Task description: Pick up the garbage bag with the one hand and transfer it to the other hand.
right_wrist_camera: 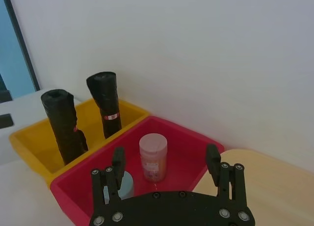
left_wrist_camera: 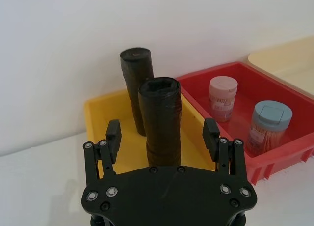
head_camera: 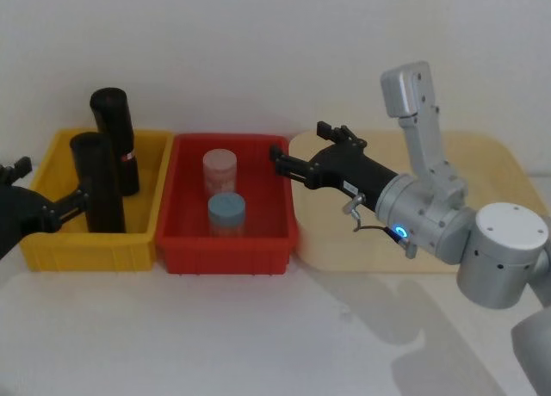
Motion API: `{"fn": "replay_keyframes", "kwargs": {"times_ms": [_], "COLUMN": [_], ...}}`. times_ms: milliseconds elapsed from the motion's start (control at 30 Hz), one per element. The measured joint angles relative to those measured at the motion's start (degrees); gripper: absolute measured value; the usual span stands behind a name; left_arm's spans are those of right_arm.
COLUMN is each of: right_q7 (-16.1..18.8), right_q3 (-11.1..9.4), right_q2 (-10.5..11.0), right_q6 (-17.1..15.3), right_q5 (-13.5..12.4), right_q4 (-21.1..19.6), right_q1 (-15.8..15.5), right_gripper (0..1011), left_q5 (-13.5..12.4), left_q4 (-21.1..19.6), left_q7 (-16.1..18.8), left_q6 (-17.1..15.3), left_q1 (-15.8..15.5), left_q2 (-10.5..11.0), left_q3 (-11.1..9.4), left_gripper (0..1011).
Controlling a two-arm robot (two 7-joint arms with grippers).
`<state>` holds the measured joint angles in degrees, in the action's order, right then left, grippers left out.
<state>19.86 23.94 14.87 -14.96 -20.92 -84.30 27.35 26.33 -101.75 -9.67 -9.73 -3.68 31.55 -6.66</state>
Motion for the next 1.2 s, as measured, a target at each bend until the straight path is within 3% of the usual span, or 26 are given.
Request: {"fn": "replay_keyframes", "kwargs": {"times_ms": [433,1200], "right_q7": [0.69,2.37], "right_q3": [1.67,2.87], "right_q2": [-0.26,0.39], "right_q6": [-0.3,0.76], "right_q5": [0.48,-0.26], "right_q4": [1.91,3.69], "right_q1": [2.63,4.96], "right_gripper": [1001,1001], "left_q5": [-0.51,-0.85], "left_q4": [7.0,17.39], "left_q7": [-1.61,-4.69], "left_q6": [-0.83,-0.58], "left_q1": [-6.2,-14.92], "left_q2": [-2.93,-7.64], "left_q3": [-2.82,-4.86], "left_gripper": [1001,1001]}}
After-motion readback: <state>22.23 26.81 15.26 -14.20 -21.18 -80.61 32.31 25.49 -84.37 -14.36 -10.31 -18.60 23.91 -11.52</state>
